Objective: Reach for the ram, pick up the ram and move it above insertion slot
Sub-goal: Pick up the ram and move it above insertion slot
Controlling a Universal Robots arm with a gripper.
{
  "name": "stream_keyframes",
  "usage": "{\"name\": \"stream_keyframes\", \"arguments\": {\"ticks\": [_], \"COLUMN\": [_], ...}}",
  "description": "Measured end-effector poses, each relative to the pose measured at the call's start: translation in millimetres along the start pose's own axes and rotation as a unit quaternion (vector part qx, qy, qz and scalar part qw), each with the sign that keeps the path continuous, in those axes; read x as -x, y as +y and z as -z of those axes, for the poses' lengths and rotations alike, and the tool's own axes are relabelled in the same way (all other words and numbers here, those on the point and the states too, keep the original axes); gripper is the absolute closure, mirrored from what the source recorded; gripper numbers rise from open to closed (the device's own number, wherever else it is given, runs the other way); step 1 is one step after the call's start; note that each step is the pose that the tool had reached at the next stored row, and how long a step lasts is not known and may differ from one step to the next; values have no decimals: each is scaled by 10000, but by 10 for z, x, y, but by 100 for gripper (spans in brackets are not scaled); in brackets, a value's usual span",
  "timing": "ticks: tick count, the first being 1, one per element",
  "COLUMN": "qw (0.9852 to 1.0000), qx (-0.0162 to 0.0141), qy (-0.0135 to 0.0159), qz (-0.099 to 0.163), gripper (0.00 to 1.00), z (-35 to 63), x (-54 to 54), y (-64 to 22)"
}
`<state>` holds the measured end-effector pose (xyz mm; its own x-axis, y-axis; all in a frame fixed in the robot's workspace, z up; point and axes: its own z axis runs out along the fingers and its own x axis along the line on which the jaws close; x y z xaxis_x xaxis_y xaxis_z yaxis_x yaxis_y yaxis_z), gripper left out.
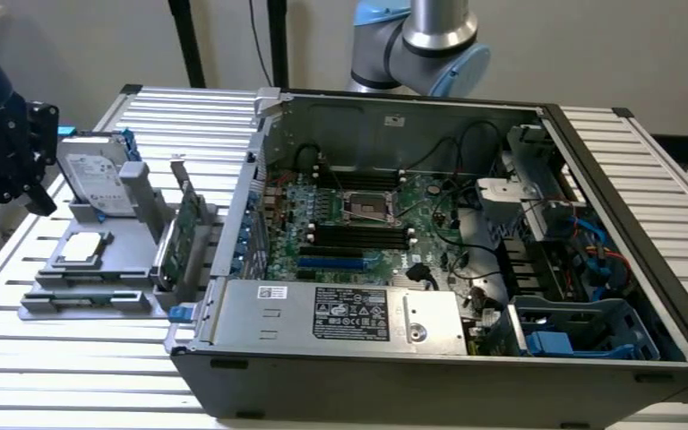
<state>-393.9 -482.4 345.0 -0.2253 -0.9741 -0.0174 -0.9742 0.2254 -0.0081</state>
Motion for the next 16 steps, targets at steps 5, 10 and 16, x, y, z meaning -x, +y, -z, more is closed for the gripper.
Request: {"name": "stream_keyframes", "arguments": {"ticks": [5,10,16], "qw": [9990,9959,9894], "qx": [-2,-2,2], "qy": [-6,-11,-17], "qz": [454,906,1450], "gripper": [89,89,89], "z": [-3,-6,-11], "x": [0,-1,0], "y": [0,1,1]}}
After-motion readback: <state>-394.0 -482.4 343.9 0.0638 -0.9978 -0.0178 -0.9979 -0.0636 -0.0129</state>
